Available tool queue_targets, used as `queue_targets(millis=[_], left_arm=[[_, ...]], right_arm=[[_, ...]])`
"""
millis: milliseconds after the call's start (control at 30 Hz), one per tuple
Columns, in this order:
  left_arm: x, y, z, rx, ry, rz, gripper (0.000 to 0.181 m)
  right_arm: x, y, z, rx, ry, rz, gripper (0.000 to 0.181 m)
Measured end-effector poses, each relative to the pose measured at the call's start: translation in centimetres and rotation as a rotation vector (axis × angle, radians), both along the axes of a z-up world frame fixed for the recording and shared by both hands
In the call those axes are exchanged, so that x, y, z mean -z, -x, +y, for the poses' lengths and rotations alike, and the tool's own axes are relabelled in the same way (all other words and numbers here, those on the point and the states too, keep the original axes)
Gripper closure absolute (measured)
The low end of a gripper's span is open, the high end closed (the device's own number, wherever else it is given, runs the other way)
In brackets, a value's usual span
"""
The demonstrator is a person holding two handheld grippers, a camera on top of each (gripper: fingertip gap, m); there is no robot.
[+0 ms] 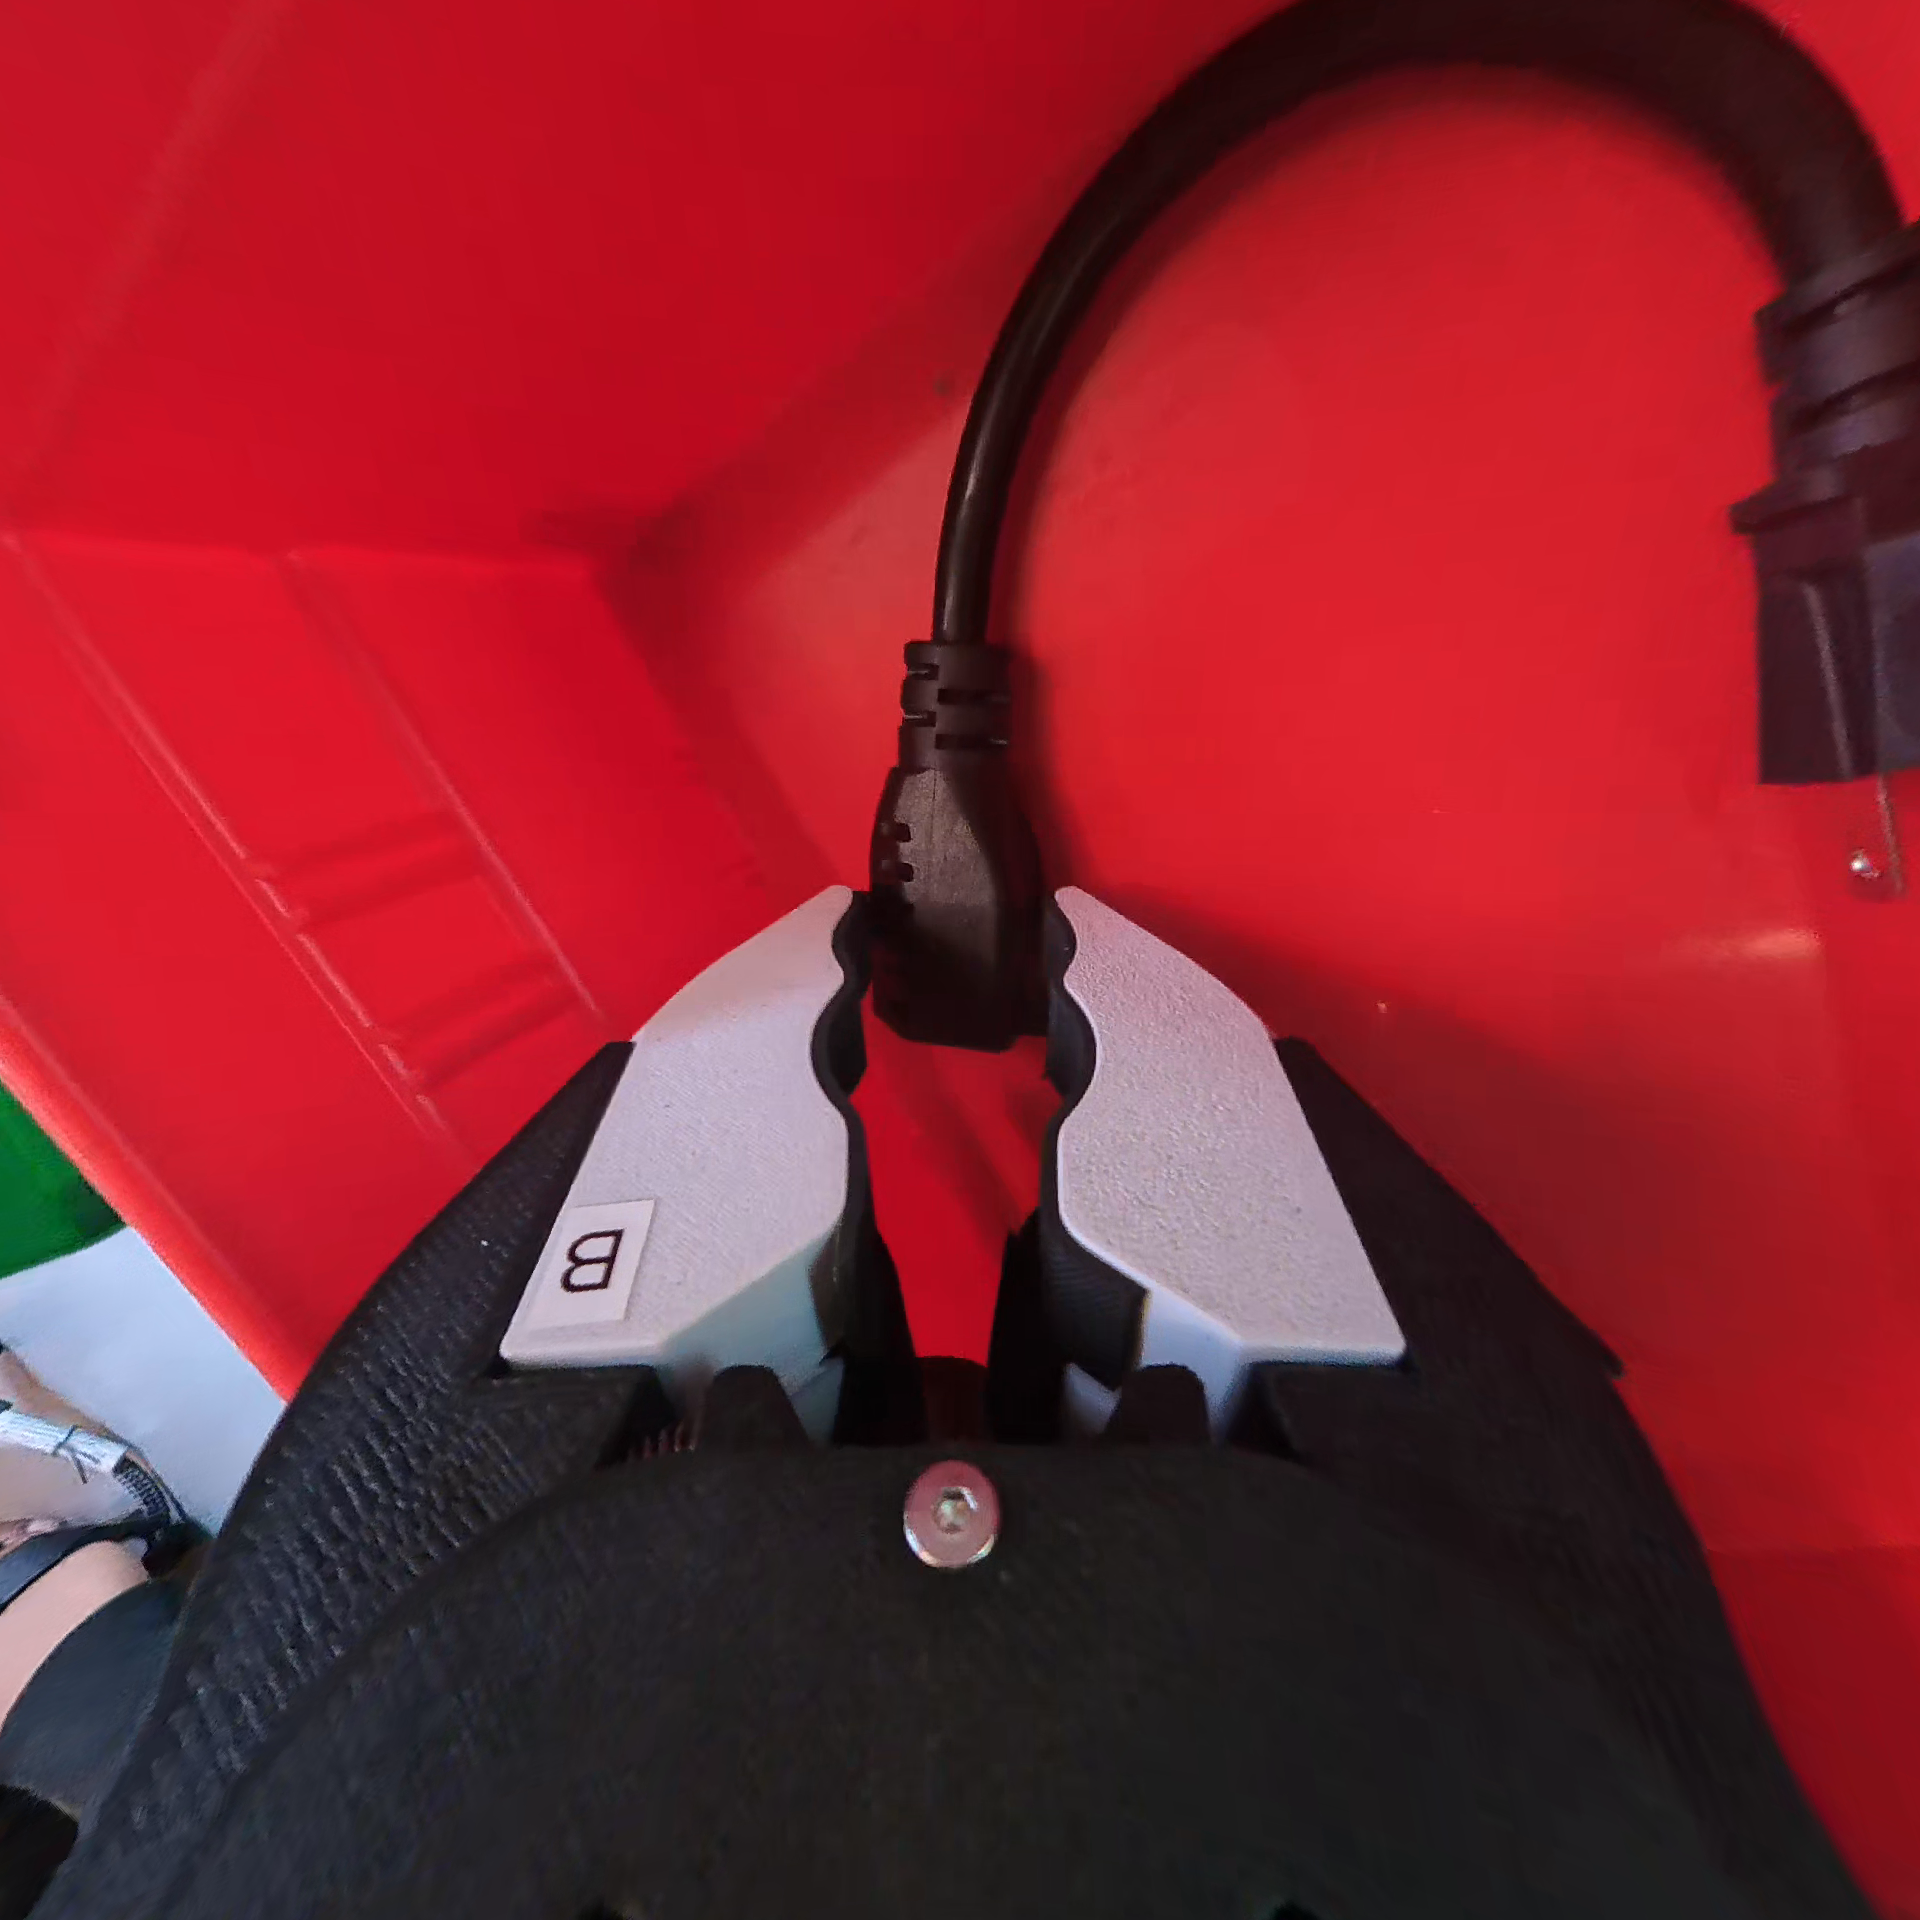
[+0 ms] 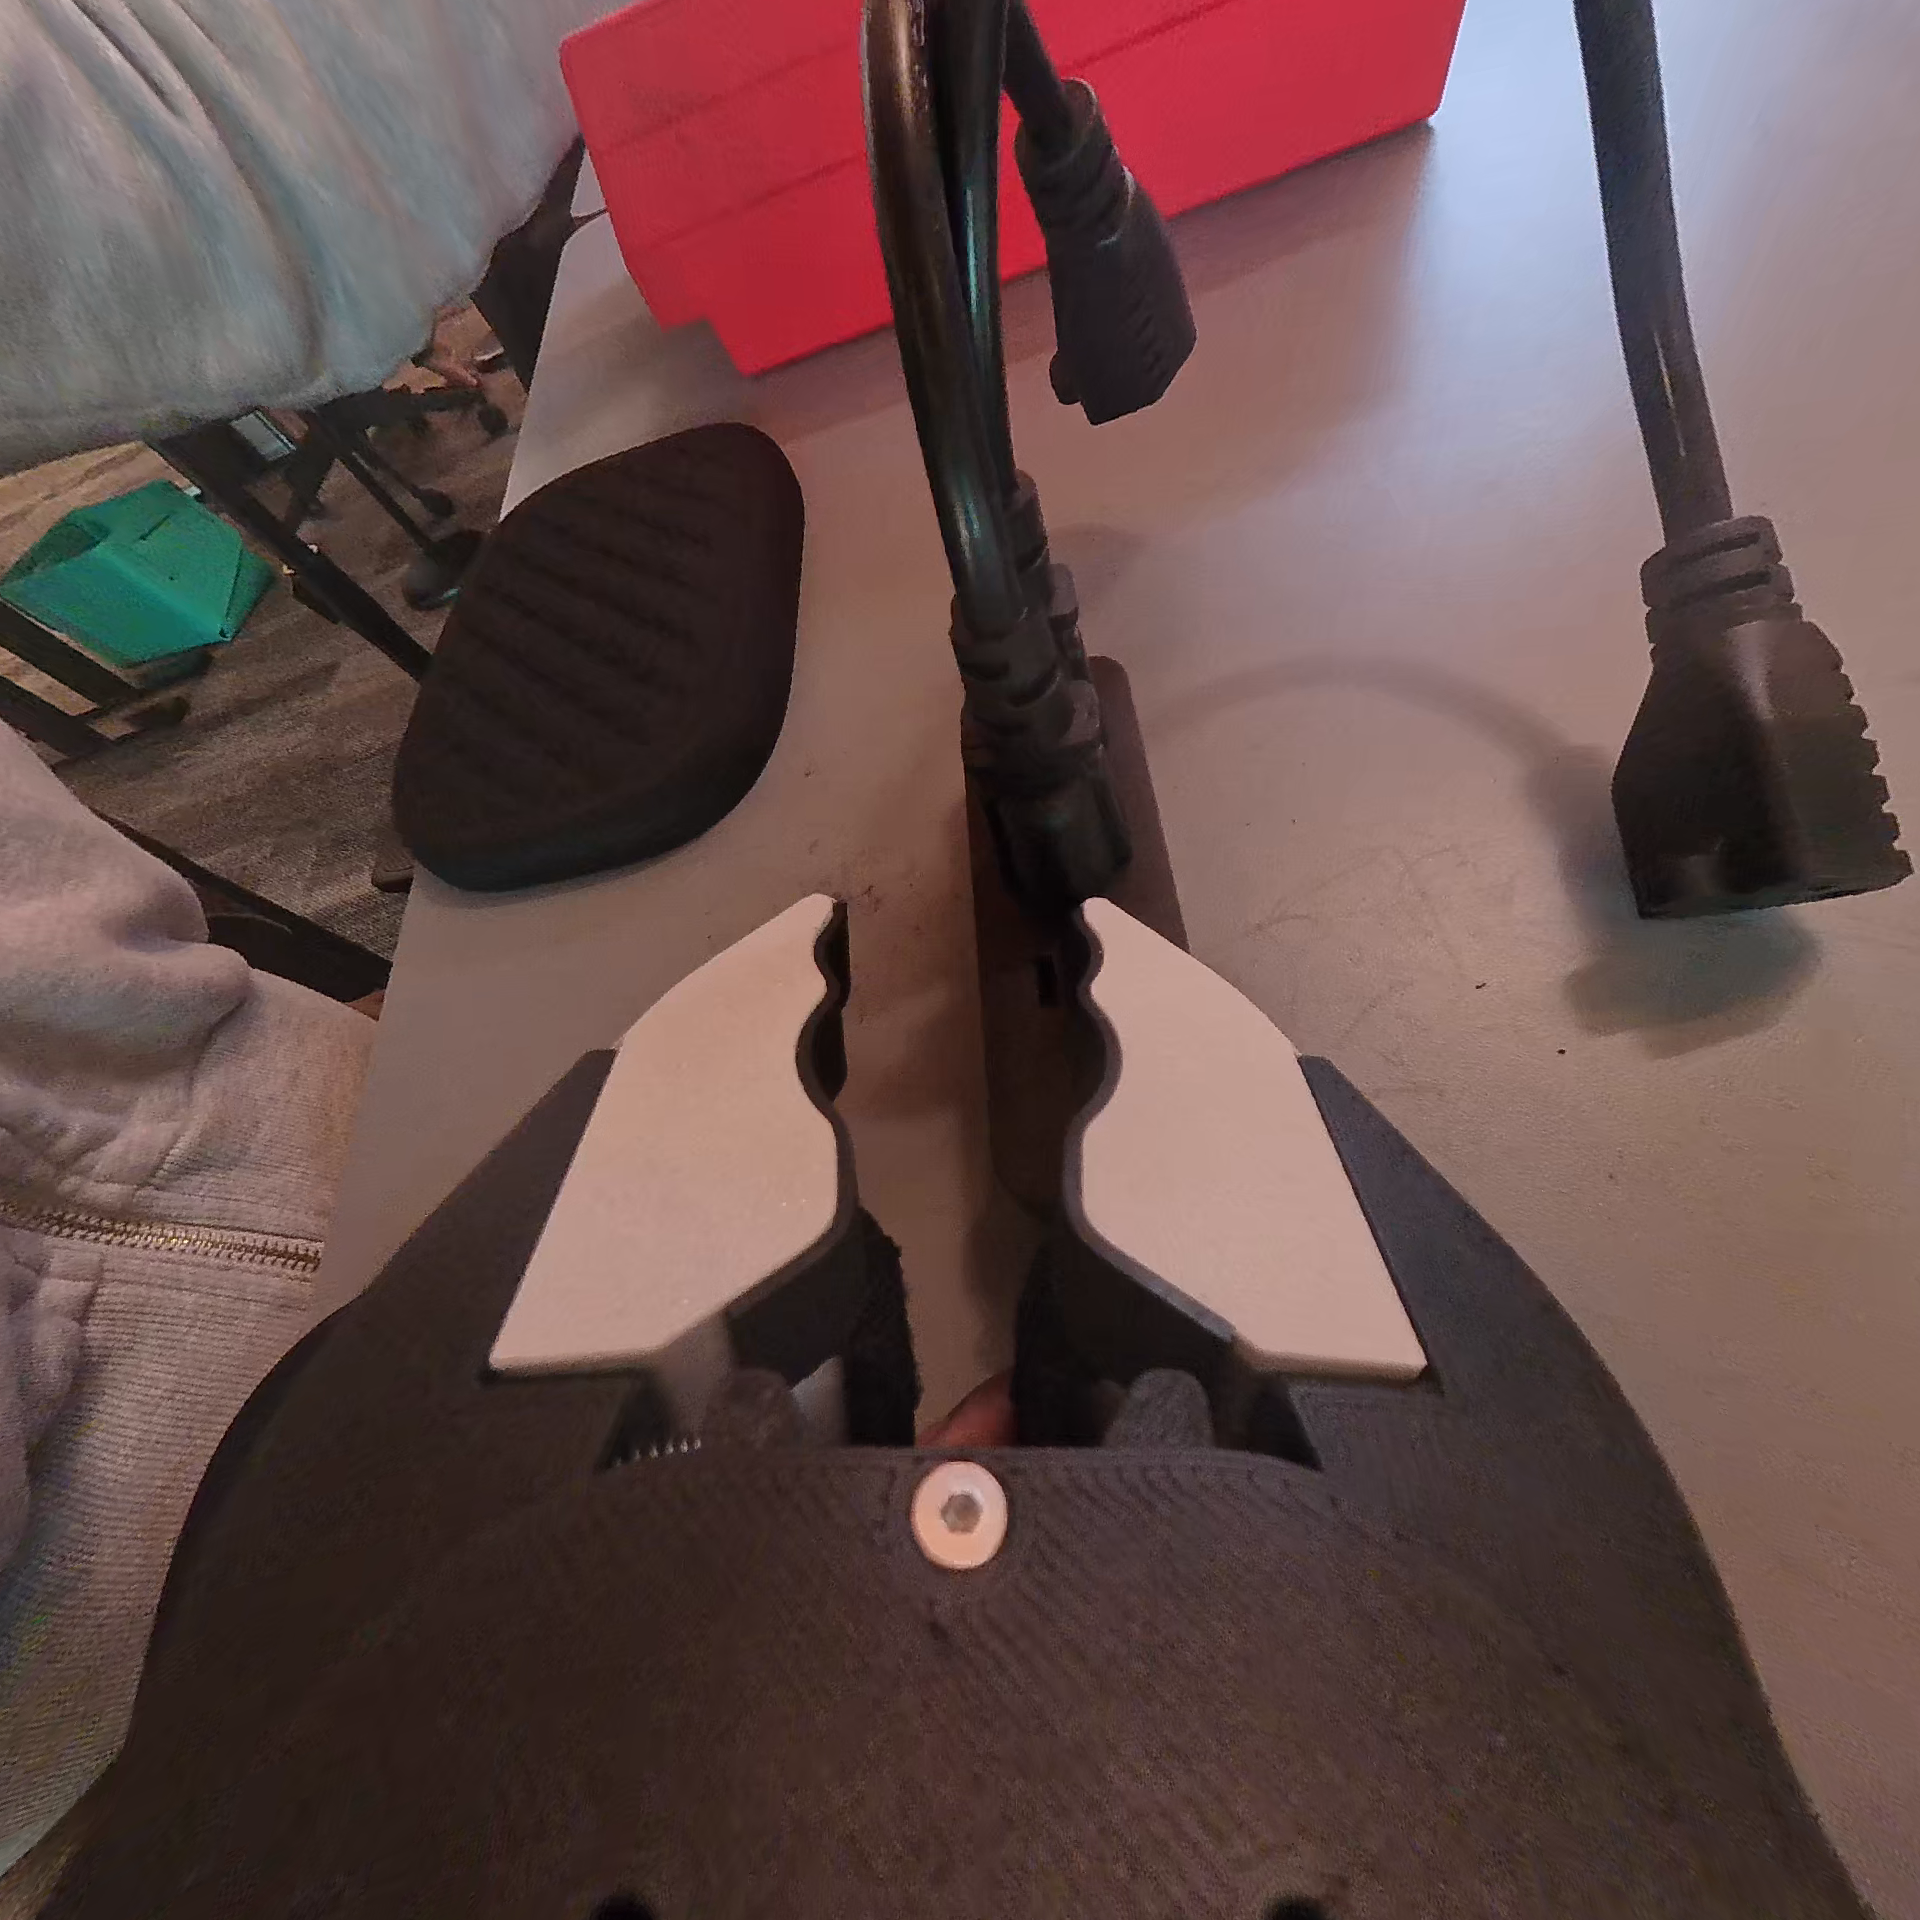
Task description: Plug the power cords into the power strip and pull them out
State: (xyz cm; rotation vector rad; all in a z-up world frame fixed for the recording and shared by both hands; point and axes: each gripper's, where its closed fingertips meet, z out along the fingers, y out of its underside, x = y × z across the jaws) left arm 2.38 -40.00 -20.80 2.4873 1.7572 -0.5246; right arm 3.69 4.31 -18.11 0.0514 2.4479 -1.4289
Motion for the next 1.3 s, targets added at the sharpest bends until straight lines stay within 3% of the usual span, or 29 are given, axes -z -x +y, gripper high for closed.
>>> queue_targets(millis=[133,267,733,1300], left_arm=[[-0.8,-0.4,0.7,0.018,0.016,0.036,0.15],[-3.3,-0.6,1.4,0.044,0.08,0.12,0.151],[-14.0,-1.6,5.8,0.205,0.399,0.353,0.152],[-29.3,-3.5,12.1,0.266,0.654,0.865,0.152]], right_arm=[[0.0,0.0,0.0,-0.002,-0.002,0.012,0.141],[0.0,-0.1,0.0,-0.006,-0.002,0.032,0.141],[-0.8,0.2,0.0,0.01,0.033,0.053,0.141],[-3.5,0.8,0.0,0.054,0.178,0.085,0.138]])
